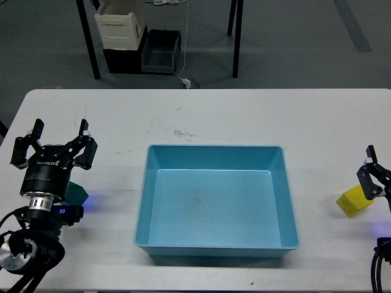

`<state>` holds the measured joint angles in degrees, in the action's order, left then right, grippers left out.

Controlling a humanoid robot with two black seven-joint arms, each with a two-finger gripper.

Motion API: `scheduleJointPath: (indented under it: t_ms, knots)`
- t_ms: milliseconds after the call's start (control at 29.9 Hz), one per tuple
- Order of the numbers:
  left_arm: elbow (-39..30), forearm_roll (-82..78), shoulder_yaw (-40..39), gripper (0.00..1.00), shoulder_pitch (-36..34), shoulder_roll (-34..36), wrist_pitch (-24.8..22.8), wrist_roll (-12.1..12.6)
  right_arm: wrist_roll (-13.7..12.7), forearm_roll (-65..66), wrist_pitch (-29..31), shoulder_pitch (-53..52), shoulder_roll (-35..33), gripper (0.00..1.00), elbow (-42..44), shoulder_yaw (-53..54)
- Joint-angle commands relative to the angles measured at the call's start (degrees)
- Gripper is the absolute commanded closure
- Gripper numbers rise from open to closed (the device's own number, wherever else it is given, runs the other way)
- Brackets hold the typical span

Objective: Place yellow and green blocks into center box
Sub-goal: 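Move the right gripper toward the yellow cube beside the tray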

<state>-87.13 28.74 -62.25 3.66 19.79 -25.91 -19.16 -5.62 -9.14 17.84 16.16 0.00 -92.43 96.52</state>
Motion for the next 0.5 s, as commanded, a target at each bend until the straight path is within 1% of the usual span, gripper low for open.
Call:
scheduleJointPath:
  t_ms: [0, 100, 167, 234, 301, 368, 468]
  knots:
    - [0.1, 0.0, 0.0, 0.00, 0.1, 0.1, 0.5, 0.0, 0.0, 0.1, 0.0, 0.0, 0.0, 0.00, 0.1, 0.1]
    - [0.1, 0.0, -0.1, 0.00, 0.0, 0.0, 2.4, 0.0, 0.1, 0.7, 0.3, -0.2, 0.0, 0.00, 0.3, 0.4]
    - [0.1, 0.0, -0.2, 0.00, 0.1, 0.1, 2.5, 0.0, 0.2, 1.8, 0.3, -0.7, 0.0, 0.00, 0.7, 1.1]
    - [0.1, -0.1, -0.1, 0.00, 0.1, 0.1, 2.7, -0.1, 0.2, 6.4, 0.4, -1.0, 0.0, 0.00, 1.3, 2.2]
    - [0.1, -0.1, -0.1, 0.00, 0.0, 0.1, 2.8, -0.1, 0.2, 14.6, 0.7, -1.5, -0.5, 0.00, 1.1, 3.1]
    - [0.3, 0.0, -0.2, 0.00, 0.0, 0.1, 2.8, -0.1, 0.2, 23.8, 1.8, -2.6, -5.0, 0.00, 1.0, 4.7]
    - [0.4, 0.1, -0.2, 0.00, 0.0, 0.0, 2.8, -0.1, 0.3, 37.1, 1.8, -5.3, -12.2, 0.00, 1.2, 6.5]
